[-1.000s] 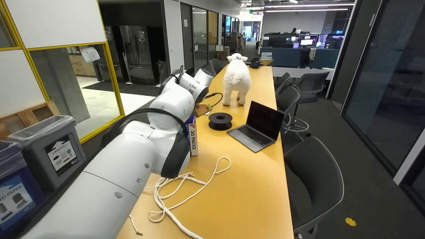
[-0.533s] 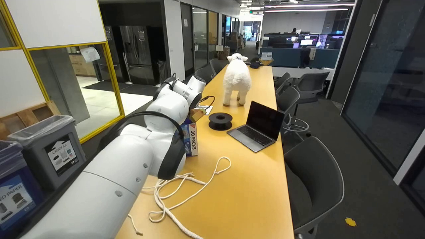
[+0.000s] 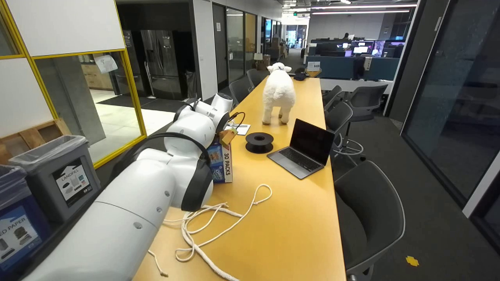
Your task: Put one rope in the box, the move the box to the right, the put the remaining ropes in the box
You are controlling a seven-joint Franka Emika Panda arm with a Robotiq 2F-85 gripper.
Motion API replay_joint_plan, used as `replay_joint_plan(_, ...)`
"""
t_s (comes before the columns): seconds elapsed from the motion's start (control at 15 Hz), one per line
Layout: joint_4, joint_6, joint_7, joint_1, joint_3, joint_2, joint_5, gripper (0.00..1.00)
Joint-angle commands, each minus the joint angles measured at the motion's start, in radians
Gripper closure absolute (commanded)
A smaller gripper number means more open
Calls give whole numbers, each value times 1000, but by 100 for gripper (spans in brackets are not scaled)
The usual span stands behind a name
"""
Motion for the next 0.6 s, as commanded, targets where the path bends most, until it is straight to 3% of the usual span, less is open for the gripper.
replay_joint_plan(0.0, -9, 42, -16, 18, -23, -4, -38, 58)
replay_joint_plan(0.33, -39, -6, 47, 37, -47, -15, -80, 95)
replay_joint_plan(0.53, -90, -58, 148, 48, -77, -43, -89, 100)
